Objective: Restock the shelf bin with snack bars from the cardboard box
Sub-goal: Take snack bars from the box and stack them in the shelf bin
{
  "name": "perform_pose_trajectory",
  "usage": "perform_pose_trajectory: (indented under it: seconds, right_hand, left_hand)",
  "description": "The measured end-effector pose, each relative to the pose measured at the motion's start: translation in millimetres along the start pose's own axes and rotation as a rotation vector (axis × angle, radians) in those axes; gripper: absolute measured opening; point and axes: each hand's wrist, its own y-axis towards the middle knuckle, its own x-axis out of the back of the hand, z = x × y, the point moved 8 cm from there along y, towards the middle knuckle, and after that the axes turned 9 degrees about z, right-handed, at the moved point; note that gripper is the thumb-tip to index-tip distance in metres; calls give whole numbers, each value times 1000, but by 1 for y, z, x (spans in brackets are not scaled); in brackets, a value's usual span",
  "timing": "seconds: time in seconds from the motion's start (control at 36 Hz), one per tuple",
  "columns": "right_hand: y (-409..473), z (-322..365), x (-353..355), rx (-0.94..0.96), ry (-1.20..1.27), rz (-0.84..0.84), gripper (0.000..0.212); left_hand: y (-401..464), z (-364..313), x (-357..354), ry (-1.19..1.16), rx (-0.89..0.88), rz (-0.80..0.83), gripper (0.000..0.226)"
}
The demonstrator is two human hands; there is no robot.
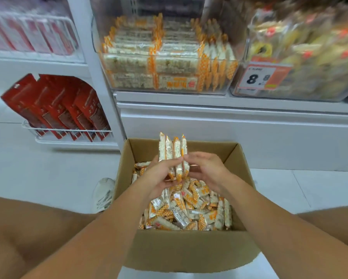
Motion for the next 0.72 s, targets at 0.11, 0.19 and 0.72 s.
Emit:
perform_pose_trajectory:
  seconds: [0.11, 0.19, 0.72]
  right_hand:
    - [-38, 73, 1, 146, -155, 0, 18]
    - [-62, 129, 1, 194, -261, 9, 35]
    - [-59, 285, -24, 734, -1082, -402, 113]
  left_hand:
    - [-28, -54, -32, 113, -151, 15, 77]
    - [-48, -97, -55, 193, -208, 58, 57]
    - [-56, -255, -121, -21, -322, 327, 51]
